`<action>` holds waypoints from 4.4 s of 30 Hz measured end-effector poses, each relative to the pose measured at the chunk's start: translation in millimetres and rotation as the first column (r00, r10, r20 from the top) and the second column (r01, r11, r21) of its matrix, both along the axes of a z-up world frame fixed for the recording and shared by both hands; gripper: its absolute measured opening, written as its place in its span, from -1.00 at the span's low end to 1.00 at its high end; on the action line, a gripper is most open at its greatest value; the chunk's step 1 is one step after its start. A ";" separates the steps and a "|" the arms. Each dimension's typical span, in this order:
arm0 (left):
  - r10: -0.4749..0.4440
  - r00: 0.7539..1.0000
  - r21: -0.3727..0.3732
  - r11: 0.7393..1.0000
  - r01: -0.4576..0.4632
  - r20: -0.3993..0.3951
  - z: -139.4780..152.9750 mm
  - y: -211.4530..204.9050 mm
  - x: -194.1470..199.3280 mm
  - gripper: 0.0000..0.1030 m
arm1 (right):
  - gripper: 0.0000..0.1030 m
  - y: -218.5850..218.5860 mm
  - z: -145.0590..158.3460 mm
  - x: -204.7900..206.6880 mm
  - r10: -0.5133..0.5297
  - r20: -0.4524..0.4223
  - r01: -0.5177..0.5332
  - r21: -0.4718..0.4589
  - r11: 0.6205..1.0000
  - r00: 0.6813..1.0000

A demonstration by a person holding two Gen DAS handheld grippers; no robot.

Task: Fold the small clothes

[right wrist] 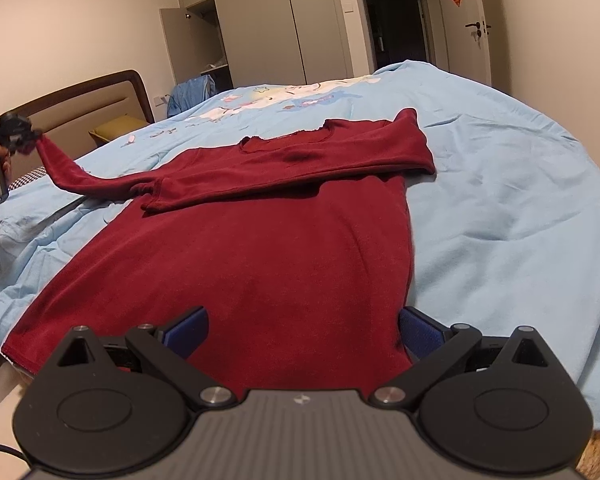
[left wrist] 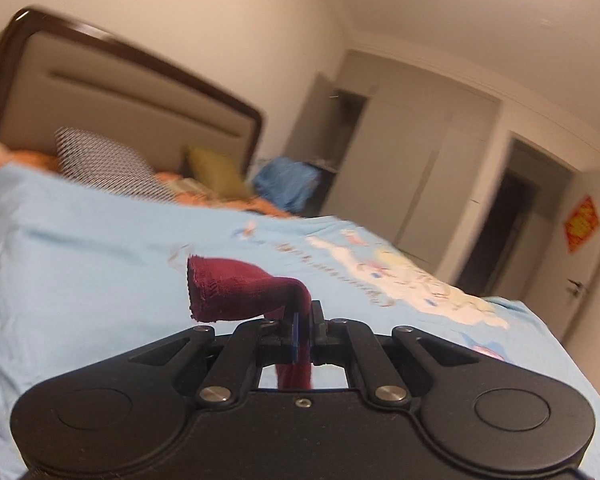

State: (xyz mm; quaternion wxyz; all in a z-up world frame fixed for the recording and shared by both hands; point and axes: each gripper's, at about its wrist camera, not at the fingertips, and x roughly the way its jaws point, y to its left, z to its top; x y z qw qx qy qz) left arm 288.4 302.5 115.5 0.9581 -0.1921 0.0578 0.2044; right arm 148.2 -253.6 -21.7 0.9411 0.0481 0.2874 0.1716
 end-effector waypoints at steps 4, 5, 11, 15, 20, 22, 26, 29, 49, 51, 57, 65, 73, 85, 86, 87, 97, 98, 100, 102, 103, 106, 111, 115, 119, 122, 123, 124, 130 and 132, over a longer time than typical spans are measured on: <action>-0.126 0.992 0.112 0.986 0.125 -0.001 28.0 -63.3 11.8 -0.93 | 0.99 -5.3 -0.6 -1.2 -0.010 0.006 0.010 0.024 1.000 1.000; -0.156 0.988 0.129 0.979 0.155 -0.005 32.1 -79.3 15.4 -0.93 | 0.99 -6.5 -0.7 -2.3 -0.011 0.009 0.011 0.028 1.000 1.000; -0.317 0.947 0.230 0.919 0.321 -0.055 35.2 -176.7 34.2 -0.93 | 1.00 -19.0 -2.2 -10.0 -0.039 0.021 0.038 0.046 0.998 0.999; -0.410 0.903 0.319 0.845 0.430 -0.130 12.2 -245.4 48.5 -0.93 | 0.99 -30.5 -4.5 -16.2 -0.068 0.022 0.066 0.059 0.996 0.997; -0.515 0.814 0.372 0.724 0.581 -0.268 -37.2 -313.2 67.1 -0.93 | 0.99 -45.5 -5.0 -26.9 -0.107 0.028 0.106 0.057 0.993 0.994; -0.552 0.769 0.381 0.668 0.639 -0.322 -59.8 -333.1 70.0 -0.93 | 0.99 -51.4 -5.3 -30.7 -0.124 0.030 0.123 0.052 0.991 0.992; -0.612 0.678 0.338 0.588 0.734 -0.407 -96.3 -354.7 74.7 -0.92 | 0.99 -62.4 -5.7 -37.1 -0.152 0.034 0.150 0.042 0.988 0.988; -0.645 0.622 0.285 0.557 0.780 -0.444 -117.3 -364.4 67.9 -0.83 | 0.99 -67.7 -6.6 -41.6 -0.165 0.038 0.164 0.039 0.986 0.986; -0.656 0.635 0.090 0.664 0.743 -0.407 -127.3 -289.6 7.9 0.94 | 1.00 -61.4 -9.7 -36.8 -0.173 0.036 0.171 0.040 0.984 0.984; -0.623 0.670 0.085 0.704 0.705 -0.403 -126.9 -273.2 0.7 0.97 | 1.00 -58.5 -8.4 -32.4 -0.170 0.046 0.169 0.035 0.985 0.984; -0.491 0.757 0.056 0.823 0.566 -0.431 -134.2 -226.6 -17.6 0.98 | 1.00 -46.5 2.6 -8.1 -0.152 0.085 0.150 0.031 0.988 0.985; -0.401 0.794 -0.043 0.901 0.431 -0.457 -160.6 -182.3 -38.6 0.98 | 1.00 -22.6 3.4 27.7 -0.135 0.065 0.135 -0.004 0.991 0.989; -0.317 0.856 -0.063 0.945 0.320 -0.407 -153.7 -146.4 -16.0 0.98 | 1.00 7.9 14.5 63.9 -0.081 0.133 0.093 -0.088 0.992 0.988; -0.199 0.883 0.138 0.950 0.280 -0.425 -162.8 -149.4 46.2 0.96 | 1.00 71.2 18.0 166.1 -0.054 0.184 0.078 -0.129 0.989 0.981; -0.196 0.889 0.146 0.950 0.278 -0.413 -162.6 -149.0 49.5 0.96 | 1.00 74.0 14.2 170.3 -0.056 0.177 0.080 -0.134 0.988 0.983; -0.188 0.894 0.158 0.949 0.271 -0.407 -163.3 -148.9 52.4 0.96 | 1.00 75.6 10.1 172.9 -0.059 0.169 0.082 -0.135 0.987 0.984; -0.147 0.880 0.236 0.931 0.277 -0.453 -180.8 -154.1 60.4 0.97 | 1.00 73.2 -18.9 173.8 -0.062 0.162 0.081 -0.120 0.989 0.985; -0.144 0.878 0.244 0.929 0.279 -0.456 -181.4 -154.6 62.5 0.97 | 1.00 73.1 -19.9 174.1 -0.061 0.163 0.081 -0.119 0.990 0.985; -0.136 0.879 0.249 0.929 0.274 -0.458 -181.7 -155.3 63.4 0.97 | 1.00 73.2 -23.1 174.1 -0.062 0.166 0.082 -0.116 0.990 0.984; -0.127 0.884 0.240 0.936 0.257 -0.450 -180.6 -152.4 64.5 0.90 | 1.00 72.8 -25.3 173.5 -0.063 0.171 0.083 -0.110 0.990 0.983; -0.117 0.890 0.229 0.944 0.237 -0.440 -179.5 -149.5 64.3 0.83 | 1.00 72.4 -26.1 173.1 -0.064 0.172 0.083 -0.106 0.991 0.983; -0.094 0.908 0.162 0.971 0.173 -0.407 -177.3 -134.5 62.2 0.76 | 1.00 69.5 -27.4 171.4 -0.069 0.173 0.086 -0.093 0.992 0.982; -0.059 0.908 0.133 0.983 0.125 -0.415 -179.4 -126.9 61.5 0.66 | 1.00 68.0 -27.9 168.8 -0.072 0.175 0.088 -0.084 0.993 0.982; -0.051 0.900 0.140 0.983 0.122 -0.432 -178.7 -129.0 62.4 0.66 | 1.00 67.4 -28.2 167.9 -0.073 0.175 0.089 -0.085 0.992 0.982; -0.034 0.899 0.160 0.980 0.115 -0.437 -174.1 -130.8 54.6 0.66 | 1.00 65.5 -29.0 166.4 -0.076 0.168 0.089 -0.073 0.993 0.983; -0.044 0.902 0.179 0.975 0.133 -0.429 -171.6 -134.2 45.4 0.73 | 0.99 62.1 -29.9 165.0 -0.078 0.160 0.088 -0.053 0.995 0.984; -0.055 0.900 0.178 0.973 0.145 -0.432 -171.1 -135.1 42.5 0.76 | 0.99 61.7 -30.0 164.6 -0.079 0.159 0.088 -0.049 0.995 0.984; -0.062 0.897 0.177 0.972 0.153 -0.437 -170.4 -135.9 39.0 0.77 | 0.99 61.6 -30.1 164.1 -0.081 0.158 0.089 -0.049 0.995 0.984; -0.112 0.892 0.184 0.960 0.211 -0.437 -166.2 -143.5 18.5 0.95 | 0.99 61.8 -31.2 160.0 -0.083 0.157 0.092 -0.051 0.994 0.984; -0.136 0.901 0.176 0.958 0.225 -0.411 -161.6 -143.0 12.3 0.97 | 0.99 61.2 -32.2 157.6 -0.084 0.159 0.092 -0.047 0.995 0.984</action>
